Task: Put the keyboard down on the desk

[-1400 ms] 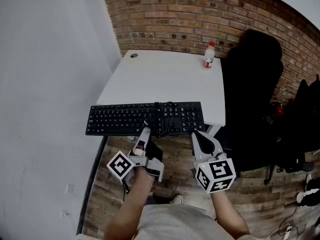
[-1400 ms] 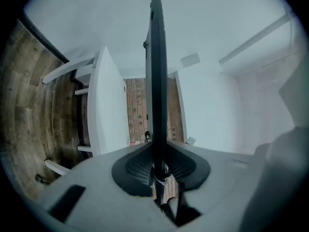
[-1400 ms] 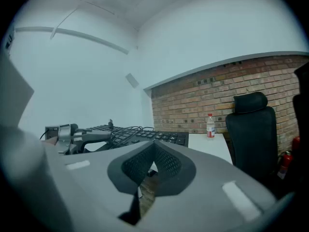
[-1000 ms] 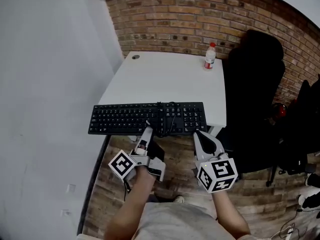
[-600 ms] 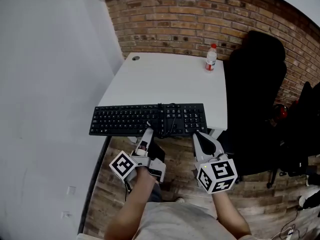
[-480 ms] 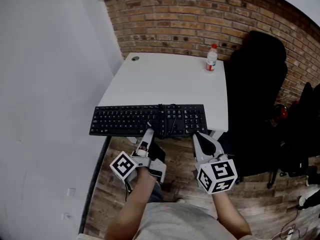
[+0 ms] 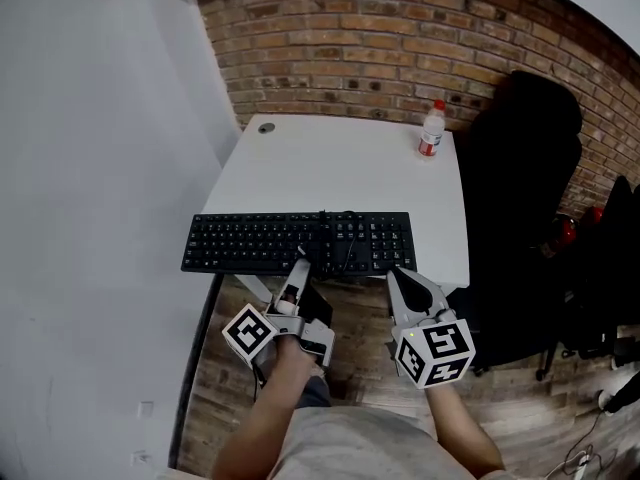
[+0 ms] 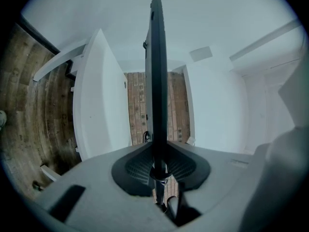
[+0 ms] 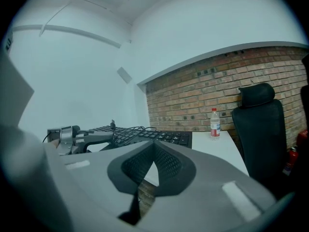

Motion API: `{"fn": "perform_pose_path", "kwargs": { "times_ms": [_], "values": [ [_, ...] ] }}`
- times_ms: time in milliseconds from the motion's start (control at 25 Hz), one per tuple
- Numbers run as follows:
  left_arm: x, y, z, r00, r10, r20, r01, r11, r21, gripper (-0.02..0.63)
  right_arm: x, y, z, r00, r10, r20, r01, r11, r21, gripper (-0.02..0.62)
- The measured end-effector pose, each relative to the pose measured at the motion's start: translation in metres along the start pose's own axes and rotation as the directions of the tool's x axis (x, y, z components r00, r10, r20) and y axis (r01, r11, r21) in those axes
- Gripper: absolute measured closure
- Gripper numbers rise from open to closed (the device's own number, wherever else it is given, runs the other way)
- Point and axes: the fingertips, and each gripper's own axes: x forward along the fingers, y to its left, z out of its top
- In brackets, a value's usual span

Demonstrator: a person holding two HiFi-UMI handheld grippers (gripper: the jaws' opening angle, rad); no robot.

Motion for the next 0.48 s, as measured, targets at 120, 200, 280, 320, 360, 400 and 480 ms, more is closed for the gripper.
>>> {"fn": "perform_pose_path", "kwargs": {
  "times_ms": [120,200,280,320,360,400,480],
  "values": [
    [0.022,0.003,0.02,1.0,0.002,-0.021,-0.002,1.0,-0.016,0.535,0.027,-0.001,0.007,1.0,-0.022,-0.011,0.022,1.0,0.004,0.591],
    [0.035,0.005,0.032,0.999,0.002,-0.038,-0.003,1.0,-0.026,0.535,0.045,-0.001,0.012,0.999,-0.037,-0.016,0.037,0.999,0.006,0.591],
    [0.047,0.008,0.045,0.999,0.004,-0.053,-0.006,0.999,-0.036,0.535,0.062,0.001,0.016,0.999,-0.05,-0.022,0.05,0.999,0.008,0.591],
    [0.053,0.01,0.052,0.998,0.007,-0.059,-0.009,0.999,-0.04,0.535,0.07,0.001,0.018,0.998,-0.057,-0.026,0.057,0.998,0.008,0.591],
    [0.059,0.013,0.058,0.998,0.011,-0.066,-0.014,0.999,-0.043,0.534,0.077,0.002,0.019,0.997,-0.064,-0.03,0.064,0.998,0.008,0.591],
    [0.064,0.016,0.064,0.997,0.015,-0.073,-0.018,0.999,-0.047,0.534,0.085,0.003,0.021,0.997,-0.072,-0.035,0.072,0.997,0.008,0.591],
    [0.073,0.02,0.075,0.996,0.021,-0.084,-0.026,0.998,-0.057,0.534,0.098,0.004,0.024,0.995,-0.087,-0.044,0.087,0.996,0.007,0.591]
  ]
}}
